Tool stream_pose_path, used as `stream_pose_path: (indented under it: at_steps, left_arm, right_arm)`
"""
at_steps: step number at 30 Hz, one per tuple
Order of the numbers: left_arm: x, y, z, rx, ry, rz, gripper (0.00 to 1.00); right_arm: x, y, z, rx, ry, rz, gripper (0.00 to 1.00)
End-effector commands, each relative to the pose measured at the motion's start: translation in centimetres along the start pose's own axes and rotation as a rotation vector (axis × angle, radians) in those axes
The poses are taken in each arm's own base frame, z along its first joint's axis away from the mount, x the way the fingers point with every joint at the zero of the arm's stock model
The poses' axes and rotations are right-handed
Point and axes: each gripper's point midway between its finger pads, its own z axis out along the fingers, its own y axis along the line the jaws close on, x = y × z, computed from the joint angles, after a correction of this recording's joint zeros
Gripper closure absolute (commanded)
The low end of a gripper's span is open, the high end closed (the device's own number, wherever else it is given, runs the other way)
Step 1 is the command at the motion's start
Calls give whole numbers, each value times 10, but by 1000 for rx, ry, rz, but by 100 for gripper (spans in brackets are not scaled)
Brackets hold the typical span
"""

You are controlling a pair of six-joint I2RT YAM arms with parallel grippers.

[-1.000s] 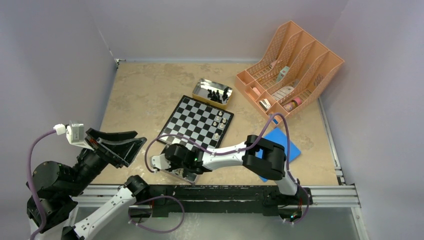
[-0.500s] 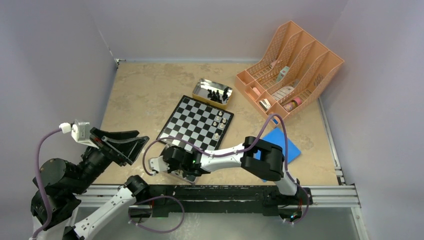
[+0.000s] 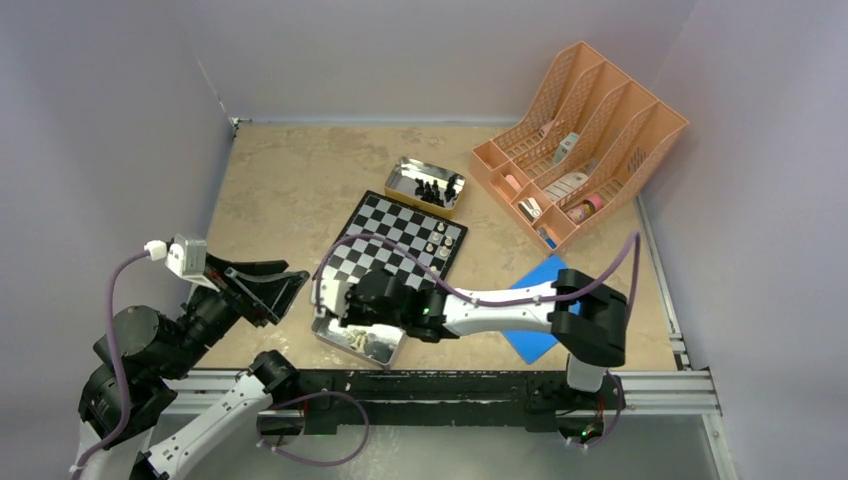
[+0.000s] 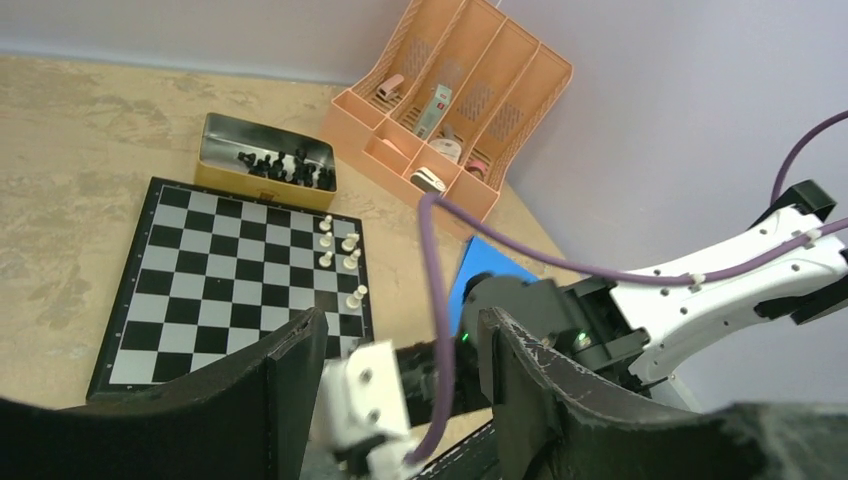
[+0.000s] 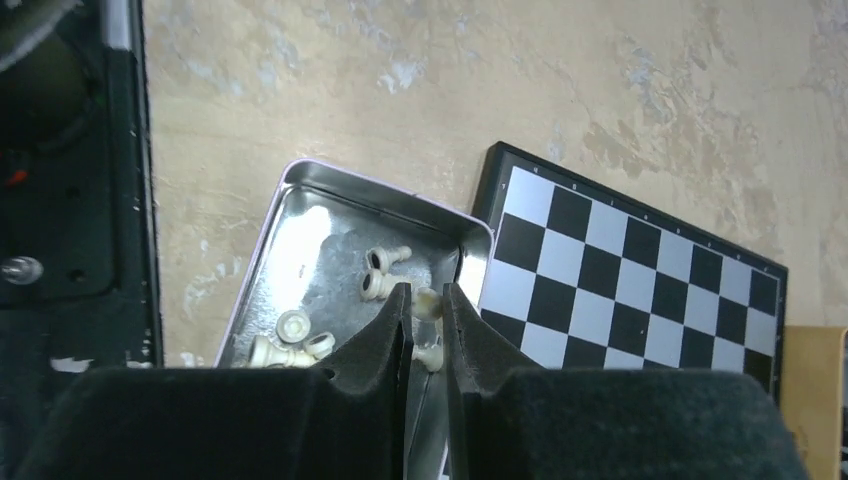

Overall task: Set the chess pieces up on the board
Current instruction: Pick up the chess piece from the storage box, then place the chess piece on the chessboard.

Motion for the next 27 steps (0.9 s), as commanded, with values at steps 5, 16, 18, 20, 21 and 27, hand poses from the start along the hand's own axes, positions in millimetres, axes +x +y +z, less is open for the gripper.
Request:
stream_pose_path:
  at_steps: [5,16,18,20,21,27]
  left_arm:
    - [9,2,18,4,16,33,45]
    - [49,8,51,21,123,45,45]
    - [60,13,59,12,144,53,45]
    - [71,19,66,-6,177,60,45]
    - [78,23,70,-18,199,62,45]
    - [112,44,91,-76,289,101,42]
  right_arm:
    - [-33,-59,-70,6,-338,569,92]
    - [17,-100,-122,189,-382,829,89]
    - [24,-97,-124,189,-376,859,89]
    - [31,-93,-125,185,-371,883,89]
    - [34,-91,-125,185,-371,895,89]
    - [51,-84,-126,187,-358,937,89]
